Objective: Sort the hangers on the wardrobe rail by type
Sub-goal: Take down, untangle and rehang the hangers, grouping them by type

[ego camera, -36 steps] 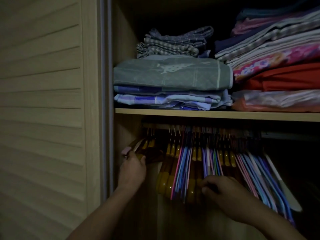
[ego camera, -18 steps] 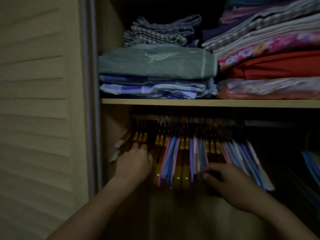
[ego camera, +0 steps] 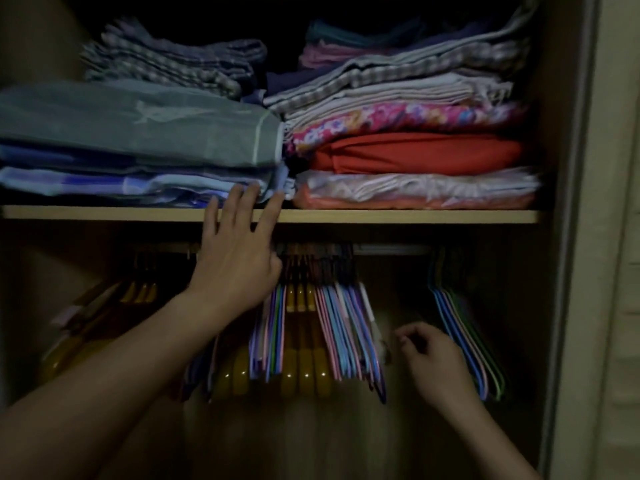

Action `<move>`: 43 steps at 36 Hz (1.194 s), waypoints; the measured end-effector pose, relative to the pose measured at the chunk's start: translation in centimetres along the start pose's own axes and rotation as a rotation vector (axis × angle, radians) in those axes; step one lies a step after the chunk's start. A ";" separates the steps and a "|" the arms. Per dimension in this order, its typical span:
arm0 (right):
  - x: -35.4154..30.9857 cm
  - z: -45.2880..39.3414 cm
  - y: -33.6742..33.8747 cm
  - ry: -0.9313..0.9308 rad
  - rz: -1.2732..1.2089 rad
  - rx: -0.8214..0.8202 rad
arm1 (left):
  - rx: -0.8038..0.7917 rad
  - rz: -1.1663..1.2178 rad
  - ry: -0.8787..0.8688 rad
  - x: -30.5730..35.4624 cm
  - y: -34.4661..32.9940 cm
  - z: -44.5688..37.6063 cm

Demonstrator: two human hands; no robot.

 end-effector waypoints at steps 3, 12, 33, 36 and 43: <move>2.2 -1.8 -0.8 -0.097 -0.027 -0.006 | 0.001 -0.083 -0.007 0.1 -0.7 -0.2; 4.4 -3.3 -5.6 -0.415 -0.406 -0.175 | 0.062 -0.065 0.004 0.2 -0.7 0.1; -0.4 -2.5 0.3 -0.367 -0.409 0.047 | 0.066 -0.036 0.008 0.1 -1.2 0.0; -2.4 -2.3 1.7 -0.369 -0.543 0.080 | 0.069 -0.038 0.005 0.0 -1.4 -0.1; -2.9 -5.8 1.2 -0.429 -0.726 0.131 | 0.087 -0.046 -0.015 0.0 -1.7 -0.2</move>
Point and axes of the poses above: each hand's wrist, its own z-axis away from the middle knuckle, its own y-axis out of the back of the hand, x = y × z, the point moved 5 cm from there along -z, towards the middle knuckle, and after that the axes turned 6 degrees about -z, right-handed, at the moved point
